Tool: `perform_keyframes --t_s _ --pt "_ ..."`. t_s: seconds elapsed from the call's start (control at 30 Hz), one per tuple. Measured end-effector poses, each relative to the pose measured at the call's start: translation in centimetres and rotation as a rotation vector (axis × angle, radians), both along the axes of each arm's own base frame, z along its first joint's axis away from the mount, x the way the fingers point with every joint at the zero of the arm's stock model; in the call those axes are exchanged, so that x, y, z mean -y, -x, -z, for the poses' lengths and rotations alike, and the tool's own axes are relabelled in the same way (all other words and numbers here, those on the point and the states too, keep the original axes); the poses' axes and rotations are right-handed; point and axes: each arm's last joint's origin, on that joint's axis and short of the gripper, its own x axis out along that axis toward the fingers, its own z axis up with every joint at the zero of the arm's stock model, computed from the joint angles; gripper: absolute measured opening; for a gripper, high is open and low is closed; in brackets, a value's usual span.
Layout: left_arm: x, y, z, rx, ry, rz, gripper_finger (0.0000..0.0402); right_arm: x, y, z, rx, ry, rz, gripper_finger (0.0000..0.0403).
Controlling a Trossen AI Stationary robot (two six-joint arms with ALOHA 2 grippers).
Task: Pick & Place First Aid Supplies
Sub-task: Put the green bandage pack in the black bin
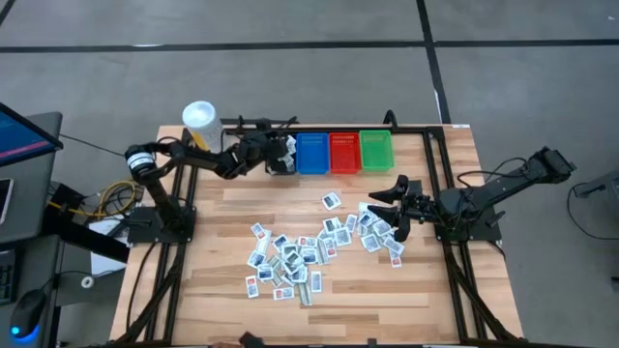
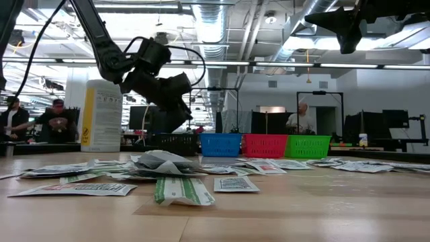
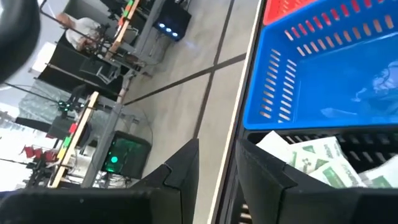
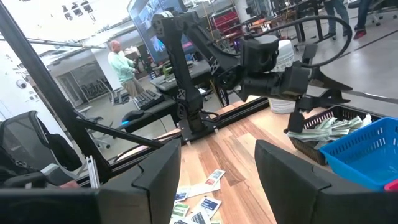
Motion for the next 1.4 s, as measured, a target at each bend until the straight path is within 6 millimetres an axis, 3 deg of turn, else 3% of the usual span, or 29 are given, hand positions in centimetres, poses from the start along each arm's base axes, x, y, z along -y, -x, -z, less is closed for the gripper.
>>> perform_keyframes --t_s 0.53,0.83,1.07,1.23,1.4 --pt "-2.4 1.3 -0.3 0.042 -0.019 -0.051 0.0108 0.0 0.0 0.0 -0.002 0.001 0.001 0.0200" --pt "-1.4 0.8 -1.2 0.086 -0.071 -0.123 0.0108 0.0 0.0 0.0 0.004 -0.017 0.000 0.0200" --pt "1.1 0.8 -5.9 0.333 -0.057 -0.126 0.0108 0.0 0.0 0.0 0.006 -0.026 0.000 0.0200" --pt "3.5 1.8 -9.8 0.603 0.072 -0.093 0.0108 0.0 0.0 0.0 0.006 -0.026 0.000 0.0200" --pt "6.1 2.6 -12.1 0.727 0.268 0.068 0.0108 0.0 0.0 0.0 0.006 -0.026 0.003 0.0200"
